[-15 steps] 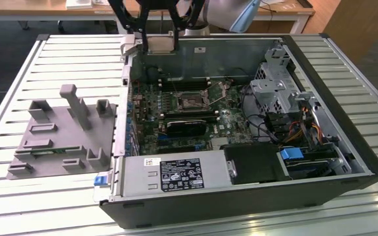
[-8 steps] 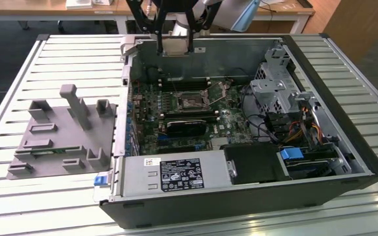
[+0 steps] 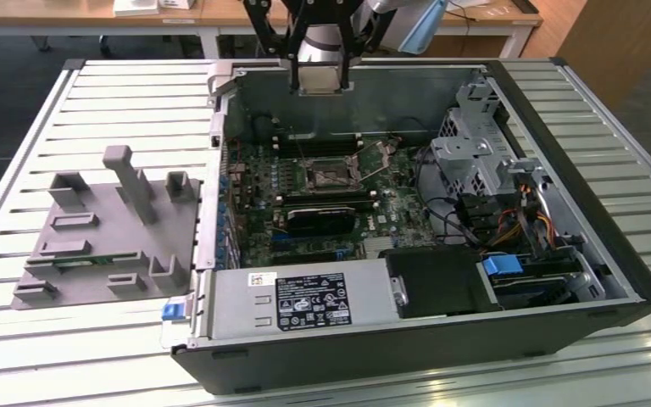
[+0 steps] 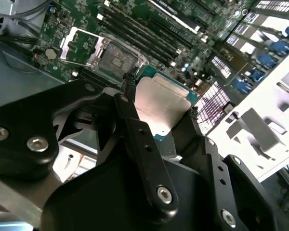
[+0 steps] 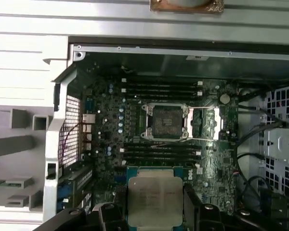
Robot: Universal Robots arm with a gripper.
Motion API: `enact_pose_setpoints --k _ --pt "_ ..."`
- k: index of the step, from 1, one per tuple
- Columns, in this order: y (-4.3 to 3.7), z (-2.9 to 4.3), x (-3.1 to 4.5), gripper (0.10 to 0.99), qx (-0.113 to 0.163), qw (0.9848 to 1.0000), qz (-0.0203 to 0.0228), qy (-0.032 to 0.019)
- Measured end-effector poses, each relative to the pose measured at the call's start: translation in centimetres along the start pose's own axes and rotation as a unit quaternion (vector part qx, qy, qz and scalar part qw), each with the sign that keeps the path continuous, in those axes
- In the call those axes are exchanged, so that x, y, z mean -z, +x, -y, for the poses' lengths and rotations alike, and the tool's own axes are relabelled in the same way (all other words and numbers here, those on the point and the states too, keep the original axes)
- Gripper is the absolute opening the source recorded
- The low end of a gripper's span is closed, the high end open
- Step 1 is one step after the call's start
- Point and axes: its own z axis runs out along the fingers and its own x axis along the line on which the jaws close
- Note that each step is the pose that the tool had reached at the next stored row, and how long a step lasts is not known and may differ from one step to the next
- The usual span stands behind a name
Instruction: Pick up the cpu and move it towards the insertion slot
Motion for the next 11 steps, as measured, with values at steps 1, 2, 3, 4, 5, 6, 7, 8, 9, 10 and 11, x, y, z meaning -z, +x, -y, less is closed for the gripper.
enact_pose_setpoints --k 1,2,3,4,5,6,7,8,9,10,11 --pt "-0.08 -0.31 -0.15 0.541 0.000 1.0000 0.0000 0.0000" --pt "-0.14 -0.60 -0.28 0.541 0.000 1.0000 0.0000 0.0001" --pt "-0.20 -0.86 -0.41 0.541 0.000 1.0000 0.0000 0.0001" --pt "-0.25 -1.04 -0.54 0.541 0.000 1.0000 0.0000 0.0001" --pt "-0.26 -1.16 -0.65 0.541 0.000 1.0000 0.0001 0.0001" --pt "-0.27 -1.26 -0.77 0.541 0.000 1.0000 0.0005 0.0001" --pt "-0.27 -1.34 -0.89 0.541 0.000 1.0000 0.0011 0.0001" --pt "-0.27 -1.43 -1.02 0.541 0.000 1.0000 0.0017 0.0001" --pt "-0.28 -1.53 -1.14 0.541 0.000 1.0000 0.0023 0.0001" --pt "-0.31 -1.64 -1.27 0.541 0.000 1.0000 0.0025 0.0001" --pt "-0.41 -1.76 -1.39 0.541 0.000 1.0000 0.0025 0.0001"
